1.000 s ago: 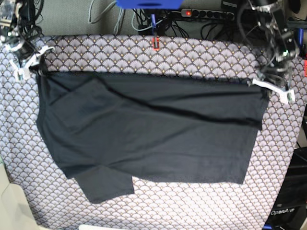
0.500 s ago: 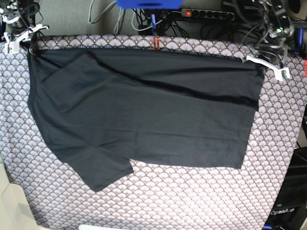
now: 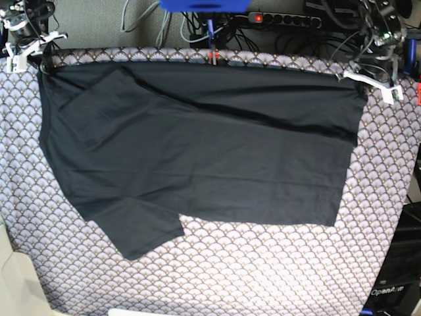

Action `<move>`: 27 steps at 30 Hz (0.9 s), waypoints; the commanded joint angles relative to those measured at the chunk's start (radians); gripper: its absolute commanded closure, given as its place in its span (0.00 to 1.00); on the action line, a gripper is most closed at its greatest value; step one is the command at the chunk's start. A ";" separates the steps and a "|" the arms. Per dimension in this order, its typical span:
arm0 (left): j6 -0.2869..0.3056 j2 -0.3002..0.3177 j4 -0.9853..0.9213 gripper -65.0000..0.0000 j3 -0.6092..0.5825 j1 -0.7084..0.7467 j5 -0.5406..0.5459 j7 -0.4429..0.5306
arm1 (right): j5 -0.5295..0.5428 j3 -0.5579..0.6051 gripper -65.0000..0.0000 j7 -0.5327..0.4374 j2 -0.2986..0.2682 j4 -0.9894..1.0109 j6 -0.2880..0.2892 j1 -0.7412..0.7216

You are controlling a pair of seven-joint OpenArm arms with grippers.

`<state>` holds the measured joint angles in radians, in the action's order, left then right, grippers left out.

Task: Fold the T-shirt properly
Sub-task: 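Raise both grippers and move them back toward the collar, then reach both grippers down to the hem corners of the shirt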

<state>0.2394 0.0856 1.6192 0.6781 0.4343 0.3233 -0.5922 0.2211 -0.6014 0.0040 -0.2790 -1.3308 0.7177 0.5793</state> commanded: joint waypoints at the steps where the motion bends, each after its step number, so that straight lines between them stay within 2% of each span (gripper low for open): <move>1: -0.025 0.021 0.016 0.97 0.012 -0.001 -0.013 0.031 | -0.018 -0.012 1.00 0.032 -0.010 -0.003 -0.020 0.011; 3: -0.025 0.019 0.016 0.85 0.012 -0.002 -0.013 0.031 | -0.018 -0.012 0.99 0.032 -0.010 -0.003 -0.020 0.011; 5: -0.025 0.018 0.016 0.72 0.012 -0.002 -0.013 0.031 | -0.018 -0.012 0.93 0.032 -0.010 -0.003 -0.020 0.008; 7: -0.025 0.018 0.016 0.59 0.012 -0.002 -0.013 0.033 | -0.018 -0.012 0.82 0.032 -0.010 -0.003 -0.020 0.003; 9: -0.025 0.018 0.016 0.50 0.012 -0.004 -0.013 0.033 | -0.015 -0.021 0.69 0.032 -0.010 -0.003 -0.020 0.003; 13: -0.025 0.018 0.023 0.49 0.016 -0.004 -0.011 0.033 | -0.016 -0.084 0.48 0.032 0.019 -0.003 -0.020 -0.017; 15: -0.025 0.018 0.025 0.49 0.016 -0.004 -0.011 0.033 | -0.013 -0.113 0.41 0.031 0.024 -0.003 -0.020 -0.023; 21: -0.025 0.023 0.026 0.49 0.018 -0.004 -0.011 0.033 | -0.018 -0.206 0.40 0.031 0.051 -0.008 -0.020 -0.054; 27: -0.022 0.023 0.028 0.49 0.045 -0.005 -0.010 0.036 | -0.016 -0.259 0.40 0.031 0.054 -0.008 -0.020 -0.057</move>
<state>0.2180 0.0959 1.6253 0.7109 0.4320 0.3054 -0.5804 0.1898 -0.8509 0.0597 -0.2073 -1.3251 0.7063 0.5144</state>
